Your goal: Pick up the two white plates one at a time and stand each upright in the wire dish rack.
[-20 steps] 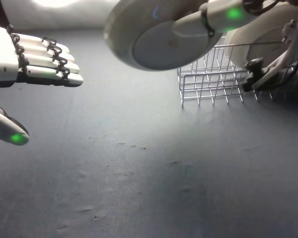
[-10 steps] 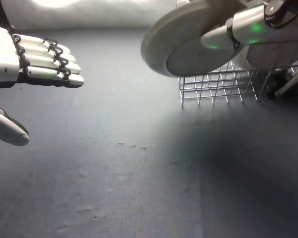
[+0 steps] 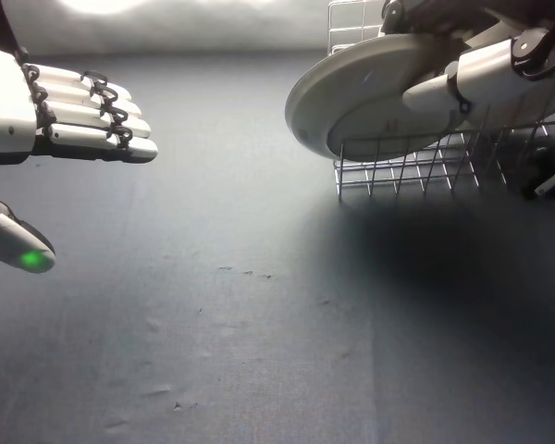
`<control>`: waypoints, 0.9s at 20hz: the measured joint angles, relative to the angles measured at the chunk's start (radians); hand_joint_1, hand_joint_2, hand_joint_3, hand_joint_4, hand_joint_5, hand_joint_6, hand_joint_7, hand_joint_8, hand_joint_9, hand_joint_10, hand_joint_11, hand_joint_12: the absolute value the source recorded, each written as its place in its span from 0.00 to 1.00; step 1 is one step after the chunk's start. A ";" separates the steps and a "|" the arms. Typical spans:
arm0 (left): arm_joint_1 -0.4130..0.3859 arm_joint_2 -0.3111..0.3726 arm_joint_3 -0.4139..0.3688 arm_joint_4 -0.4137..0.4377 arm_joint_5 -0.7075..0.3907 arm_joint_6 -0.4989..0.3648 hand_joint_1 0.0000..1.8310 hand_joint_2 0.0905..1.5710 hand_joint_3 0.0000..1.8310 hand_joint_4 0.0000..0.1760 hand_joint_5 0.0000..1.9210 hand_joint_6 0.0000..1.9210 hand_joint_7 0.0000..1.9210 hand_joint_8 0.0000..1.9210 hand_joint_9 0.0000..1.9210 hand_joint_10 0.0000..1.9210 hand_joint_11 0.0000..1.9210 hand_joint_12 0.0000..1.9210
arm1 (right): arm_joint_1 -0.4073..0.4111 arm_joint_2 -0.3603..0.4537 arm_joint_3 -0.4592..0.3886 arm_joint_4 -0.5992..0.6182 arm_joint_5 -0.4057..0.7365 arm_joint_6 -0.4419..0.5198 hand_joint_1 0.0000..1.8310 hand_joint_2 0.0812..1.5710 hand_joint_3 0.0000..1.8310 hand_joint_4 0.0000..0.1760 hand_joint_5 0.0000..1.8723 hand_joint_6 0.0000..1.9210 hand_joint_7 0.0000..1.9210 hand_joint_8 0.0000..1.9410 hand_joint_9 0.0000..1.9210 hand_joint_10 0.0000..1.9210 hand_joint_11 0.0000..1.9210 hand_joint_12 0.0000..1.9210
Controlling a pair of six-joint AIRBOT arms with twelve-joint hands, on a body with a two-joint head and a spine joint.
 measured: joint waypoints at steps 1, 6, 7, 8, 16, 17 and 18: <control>0.000 0.000 0.000 0.000 0.000 0.000 0.00 0.64 0.00 0.00 0.01 0.00 0.01 0.00 0.01 0.00 0.02 0.01 | -0.008 0.000 0.001 -0.009 0.006 0.000 0.75 0.70 0.00 0.00 0.46 0.53 0.52 0.49 0.50 0.64 0.44 0.69; 0.000 0.000 0.000 0.000 -0.001 0.000 0.00 0.65 0.00 0.00 0.01 0.00 0.01 0.00 0.00 0.00 0.01 0.01 | -0.045 0.000 0.006 -0.037 0.023 0.003 0.81 0.69 0.00 0.00 0.44 0.54 0.50 0.46 0.50 0.56 0.43 0.83; 0.000 0.000 0.000 0.000 -0.002 0.000 0.00 0.65 0.00 0.00 0.00 0.00 0.01 0.00 0.00 0.00 0.01 0.01 | -0.049 0.000 0.009 -0.045 0.030 0.005 0.81 0.70 0.00 0.00 0.43 0.55 0.50 0.47 0.49 0.57 0.42 0.84; 0.000 0.000 0.000 0.000 -0.002 0.000 0.00 0.64 0.00 0.00 0.00 0.00 0.01 0.00 0.00 0.00 0.01 0.01 | -0.055 0.000 0.015 -0.057 0.035 0.005 0.81 0.70 0.00 0.00 0.43 0.56 0.50 0.48 0.47 0.59 0.40 0.84; 0.000 0.001 -0.002 0.000 -0.003 0.000 0.00 0.64 0.00 0.00 0.00 0.00 0.00 0.00 0.00 0.00 0.01 0.02 | -0.098 0.004 0.027 -0.111 0.064 0.004 0.68 0.71 0.00 0.00 0.31 0.03 0.33 0.00 0.33 0.02 0.09 0.63; 0.000 0.003 -0.006 0.001 -0.003 0.000 0.00 0.65 0.00 0.00 0.00 0.00 0.01 0.00 0.00 0.00 0.01 0.02 | -0.098 0.004 0.027 -0.111 0.064 0.004 0.68 0.70 0.00 0.00 0.28 0.01 0.30 0.00 0.31 0.01 0.07 0.62; 0.000 0.004 -0.007 0.001 -0.004 0.000 0.00 0.65 0.00 0.00 0.01 0.00 0.01 0.00 0.00 0.00 0.01 0.02 | -0.098 0.004 0.027 -0.111 0.064 0.004 0.67 0.69 0.00 0.00 0.26 0.00 0.26 0.00 0.27 0.00 0.04 0.60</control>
